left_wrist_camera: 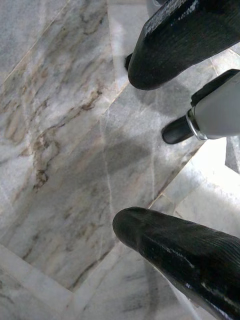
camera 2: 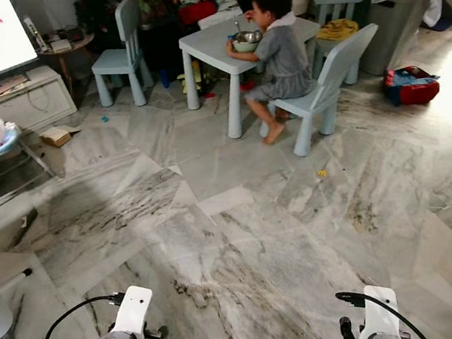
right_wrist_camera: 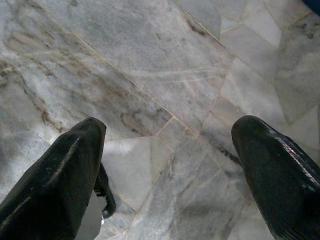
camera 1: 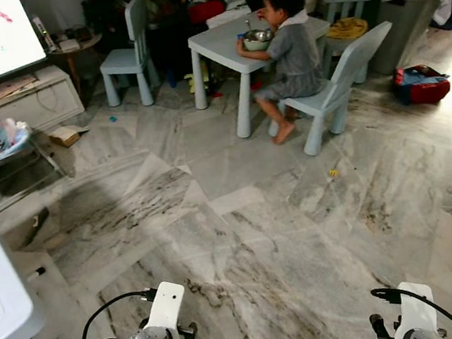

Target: Hang keys on a hook

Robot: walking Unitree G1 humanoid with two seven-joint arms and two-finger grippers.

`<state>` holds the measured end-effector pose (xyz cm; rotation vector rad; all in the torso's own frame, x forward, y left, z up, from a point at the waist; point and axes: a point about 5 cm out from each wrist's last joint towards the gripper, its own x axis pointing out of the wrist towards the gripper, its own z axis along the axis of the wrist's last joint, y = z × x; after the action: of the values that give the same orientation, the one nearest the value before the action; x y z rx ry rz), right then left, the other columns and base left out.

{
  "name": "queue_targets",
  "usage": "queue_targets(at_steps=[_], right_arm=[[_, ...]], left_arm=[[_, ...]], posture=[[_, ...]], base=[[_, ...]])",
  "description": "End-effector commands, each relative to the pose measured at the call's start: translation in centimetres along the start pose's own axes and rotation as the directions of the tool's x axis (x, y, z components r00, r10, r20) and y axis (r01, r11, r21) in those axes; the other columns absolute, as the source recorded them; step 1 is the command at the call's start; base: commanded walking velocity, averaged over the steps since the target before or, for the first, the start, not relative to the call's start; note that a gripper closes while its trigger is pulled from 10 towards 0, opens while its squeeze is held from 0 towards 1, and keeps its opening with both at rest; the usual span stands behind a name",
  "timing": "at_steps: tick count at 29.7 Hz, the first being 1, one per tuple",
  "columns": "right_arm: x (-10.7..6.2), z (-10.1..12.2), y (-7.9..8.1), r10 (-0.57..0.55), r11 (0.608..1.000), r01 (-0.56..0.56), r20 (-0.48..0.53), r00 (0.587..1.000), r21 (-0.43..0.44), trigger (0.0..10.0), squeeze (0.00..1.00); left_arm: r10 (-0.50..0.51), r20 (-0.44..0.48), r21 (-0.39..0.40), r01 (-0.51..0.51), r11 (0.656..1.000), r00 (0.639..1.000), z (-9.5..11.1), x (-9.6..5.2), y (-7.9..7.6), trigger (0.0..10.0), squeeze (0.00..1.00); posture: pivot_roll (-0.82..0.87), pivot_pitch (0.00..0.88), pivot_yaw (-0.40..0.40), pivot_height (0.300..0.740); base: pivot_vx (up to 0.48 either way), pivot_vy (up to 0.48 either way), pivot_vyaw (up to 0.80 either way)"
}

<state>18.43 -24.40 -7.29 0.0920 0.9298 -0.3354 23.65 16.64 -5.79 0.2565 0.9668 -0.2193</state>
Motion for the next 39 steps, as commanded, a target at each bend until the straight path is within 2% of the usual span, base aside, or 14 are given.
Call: queue_targets(at_steps=[1, 28, 36, 39], right_arm=[[0.03, 0.23, -0.17, -0.012, 1.0, 0.012, 0.001, 1.0, 0.001, 10.0, 0.0], [0.03, 0.17, 0.07, -0.013, 1.0, 0.013, 0.003, 1.0, 0.006, 10.0, 0.0], [0.03, 0.16, 0.18, -0.009, 1.0, 0.009, 0.005, 1.0, -0.002, 10.0, 0.0], [0.03, 0.17, 0.2, -0.008, 1.0, 0.008, 0.005, 1.0, -0.005, 10.0, 0.0]], left_arm=[[-0.004, -0.01, 0.013, 0.004, 1.0, 1.0, -0.23, -0.02, 0.05, 10.0, 0.0], [-0.016, -0.018, 0.063, 0.017, 0.998, 1.0, -0.06, -0.04, 0.21, 10.0, 0.0], [-0.022, -0.016, 0.075, 0.023, 0.997, 1.0, 0.03, -0.05, 0.24, 10.0, 0.0], [-0.025, -0.017, 0.079, 0.026, 0.997, 1.0, 0.05, -0.05, 0.23, 10.0, 0.0]], posture=[[0.03, 0.0, -0.074, 0.74], [0.03, 0.0, -0.067, 0.74], [0.03, 0.0, -0.066, 0.74], [0.03, 0.0, -0.066, 0.74]], base=[[0.0, 0.0, -0.79], [0.0, 0.0, -0.78], [0.0, 0.0, 0.0], [0.0, -0.344, 0.0]])
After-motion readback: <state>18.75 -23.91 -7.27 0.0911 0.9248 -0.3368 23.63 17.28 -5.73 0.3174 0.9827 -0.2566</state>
